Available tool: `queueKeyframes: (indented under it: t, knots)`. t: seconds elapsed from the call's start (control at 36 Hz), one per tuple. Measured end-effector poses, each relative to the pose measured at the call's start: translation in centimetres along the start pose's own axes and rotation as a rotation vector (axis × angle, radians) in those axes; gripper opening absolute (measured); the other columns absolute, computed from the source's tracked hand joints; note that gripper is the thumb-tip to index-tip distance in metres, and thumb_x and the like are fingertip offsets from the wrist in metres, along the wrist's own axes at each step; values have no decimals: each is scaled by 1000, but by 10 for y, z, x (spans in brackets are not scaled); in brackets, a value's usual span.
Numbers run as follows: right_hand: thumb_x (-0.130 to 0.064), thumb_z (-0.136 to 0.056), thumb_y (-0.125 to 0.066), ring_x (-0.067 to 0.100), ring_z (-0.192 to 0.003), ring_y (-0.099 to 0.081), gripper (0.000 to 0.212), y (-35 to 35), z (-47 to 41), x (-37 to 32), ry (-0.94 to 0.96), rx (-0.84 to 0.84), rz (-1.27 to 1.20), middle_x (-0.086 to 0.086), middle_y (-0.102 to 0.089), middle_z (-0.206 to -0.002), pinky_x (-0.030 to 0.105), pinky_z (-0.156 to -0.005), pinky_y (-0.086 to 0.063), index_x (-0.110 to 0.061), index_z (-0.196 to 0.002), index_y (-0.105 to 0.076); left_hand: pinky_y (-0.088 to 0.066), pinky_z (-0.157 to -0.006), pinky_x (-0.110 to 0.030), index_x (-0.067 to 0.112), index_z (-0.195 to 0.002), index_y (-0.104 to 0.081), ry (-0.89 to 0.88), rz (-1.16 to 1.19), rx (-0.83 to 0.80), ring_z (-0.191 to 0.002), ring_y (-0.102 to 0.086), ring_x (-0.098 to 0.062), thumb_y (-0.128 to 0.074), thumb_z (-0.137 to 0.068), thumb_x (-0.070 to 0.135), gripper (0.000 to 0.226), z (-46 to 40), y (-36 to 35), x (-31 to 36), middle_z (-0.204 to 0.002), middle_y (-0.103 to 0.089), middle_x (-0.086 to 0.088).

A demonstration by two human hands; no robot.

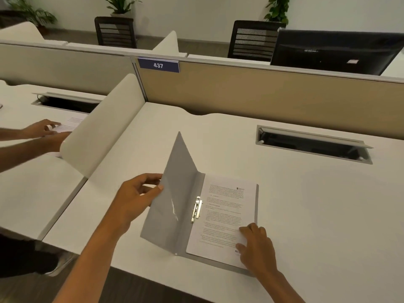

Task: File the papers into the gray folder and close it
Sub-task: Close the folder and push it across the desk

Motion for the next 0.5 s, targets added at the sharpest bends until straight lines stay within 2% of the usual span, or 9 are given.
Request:
queueKeyframes:
  t: [0.11, 0.19, 0.28, 0.31, 0.36, 0.42, 0.5]
  knots:
    - [-49, -91, -72, 15, -124, -51, 50, 3, -1, 5, -39, -30, -121, -9, -56, -137, 32, -108, -46, -29, -136, -60, -63, -63, -23, 35, -109, -79, 9, 21, -76, -89, -76, -22, -80, -90, 24, 22, 10, -38, 13, -104, -80, 7]
    - [-44, -90, -76, 14, -120, -54, 42, 9, 0, 5, -89, 6, -332, -7, -60, -131, 32, -105, -50, -27, -127, -65, -62, -64, -22, 37, -111, -77, 11, -20, -116, -90, -73, -17, -82, -88, 30, 25, 16, -67, 17, -105, -78, 14]
    - [-37, -93, -76, 12, -113, -60, 27, 20, 2, -1, -115, 11, -570, -9, -63, -123, 13, -80, -53, -28, -117, -68, -61, -70, -18, 41, -115, -72, -30, -112, -152, -88, -71, -5, -82, -85, 41, 31, 21, -94, 18, -110, -73, 22]
    - [-37, -94, -74, 10, -110, -62, 21, 25, 3, -4, -131, -1, -642, -11, -64, -120, 10, -70, -53, -30, -113, -69, -58, -69, -14, 42, -116, -71, -53, -141, -162, -89, -70, -3, -82, -85, 44, 34, 23, -102, 17, -111, -72, 22]
    - [-41, -97, -68, 6, -102, -66, 9, 35, 6, -10, -163, -24, -753, -15, -67, -115, 9, -62, -52, -38, -105, -69, -59, -70, -16, 42, -120, -67, -96, -189, -180, -94, -70, -2, -80, -84, 50, 39, 25, -119, 16, -116, -68, 23]
    - [-50, -98, -63, 5, -96, -69, 13, 44, 10, -14, -210, -71, -853, -19, -72, -108, 11, -63, -54, -41, -103, -71, -62, -75, -23, 44, -124, -62, -137, -237, -203, -100, -66, -2, -76, -83, 56, 46, 28, -136, 14, -123, -62, 26]
    - [-54, -100, -55, 10, -94, -75, 29, 57, 17, -15, -227, -161, -1026, -15, -79, -101, 23, -73, -63, -36, -105, -77, -63, -84, -27, 47, -128, -56, -168, -281, -227, -104, -63, -3, -73, -83, 61, 50, 31, -157, 8, -127, -55, 29]
Point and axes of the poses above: each hand's wrist, its own z-axis away from the middle knuckle, its own y-axis out of the back of the hand, x = y × z, the point moved 3 cm from there along -z, towards the middle knuckle
